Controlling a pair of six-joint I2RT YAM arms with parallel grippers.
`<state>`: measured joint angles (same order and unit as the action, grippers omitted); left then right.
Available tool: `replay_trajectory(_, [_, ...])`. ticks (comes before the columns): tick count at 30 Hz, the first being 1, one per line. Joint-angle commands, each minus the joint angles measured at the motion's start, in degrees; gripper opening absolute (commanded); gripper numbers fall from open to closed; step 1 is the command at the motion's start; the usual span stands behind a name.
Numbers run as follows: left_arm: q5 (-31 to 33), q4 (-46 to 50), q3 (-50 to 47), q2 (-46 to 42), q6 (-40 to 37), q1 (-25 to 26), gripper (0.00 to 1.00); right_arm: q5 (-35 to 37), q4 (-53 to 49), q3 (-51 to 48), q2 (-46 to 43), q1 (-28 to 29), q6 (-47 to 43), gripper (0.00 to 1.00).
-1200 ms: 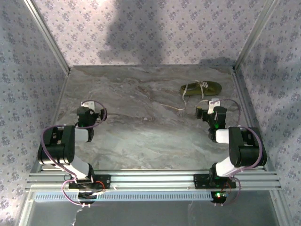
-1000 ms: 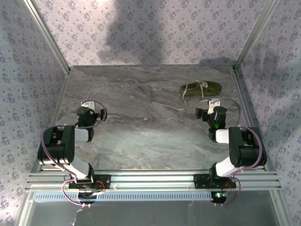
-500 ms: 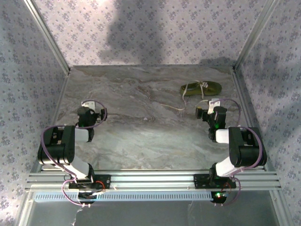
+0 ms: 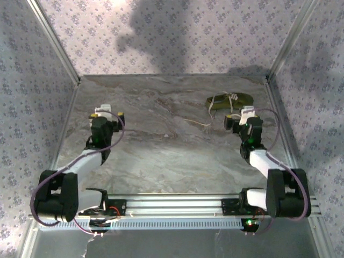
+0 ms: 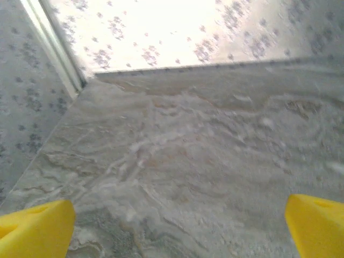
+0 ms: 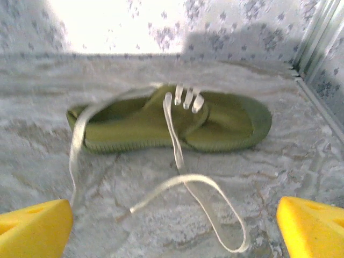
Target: Tie the shoes
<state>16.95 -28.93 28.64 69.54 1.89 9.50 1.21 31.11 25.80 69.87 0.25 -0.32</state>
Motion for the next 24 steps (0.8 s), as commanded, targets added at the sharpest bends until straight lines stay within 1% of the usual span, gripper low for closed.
replay_trajectory(1, [6.8, 17.7, 7.9, -0.9, 10.9, 0.0, 1.00, -1.3, -10.0, 4.5, -4.0, -0.6, 7.2, 1.00])
replay_trajectory(2, [6.6, 20.5, 9.6, -0.3, 12.4, 0.0, 1.00, -1.5, -11.0, 5.1, -4.4, -0.6, 8.4, 1.00])
replay_trajectory(3, [5.0, 21.4, 10.4, 0.4, 13.2, 0.0, 1.00, -0.6, -12.3, 5.7, -4.6, -0.7, 11.0, 1.00])
replay_trajectory(5, [2.1, 21.7, 10.3, 1.1, 16.1, 0.0, 1.00, 6.9, -18.6, 8.4, -3.8, -1.1, 19.0, 1.00])
replay_trajectory(6, [1.1, 22.1, 10.3, 1.4, 18.2, 0.0, 1.00, 10.9, -24.1, 10.7, -2.5, -1.7, 24.7, 0.99])
replay_trajectory(7, [0.2, 22.8, 10.5, 1.6, 20.4, 0.0, 1.00, 10.5, -26.9, 12.6, -1.1, -2.9, 28.2, 1.00])
replay_trajectory(8, [-0.7, 23.8, 10.8, 1.9, 22.1, 0.0, 1.00, 7.7, -27.4, 13.3, -0.1, -4.0, 28.5, 1.00])
replay_trajectory(10, [-4.6, 25.1, 11.9, 2.7, 23.5, 0.3, 1.00, 2.3, -28.3, 15.1, 1.9, -5.3, 28.4, 1.00])
replay_trajectory(12, [-5.9, 26.6, 13.4, 3.4, 22.9, 2.1, 0.99, 1.8, -33.9, 19.2, 3.8, -5.2, 31.5, 0.99])
replay_trajectory(13, [-5.9, 27.1, 14.3, 3.8, 21.8, 3.7, 1.00, 1.8, -36.7, 21.6, 5.2, -4.7, 33.1, 0.94])
replay_trajectory(16, [-5.3, 29.9, 17.4, 5.9, 19.5, 8.6, 1.00, 3.1, -42.7, 28.1, 9.8, -1.5, 36.6, 0.86])
replay_trajectory(20, [-5.2, 30.3, 19.3, 8.6, 18.4, 14.4, 1.00, 10.8, -51.5, 37.7, 17.5, 3.8, 43.6, 0.68])
replay_trajectory(24, [-6.1, 30.6, 20.6, 10.8, 18.2, 18.0, 1.00, 11.0, -56.4, 48.2, 26.2, 6.4, 47.6, 0.61])
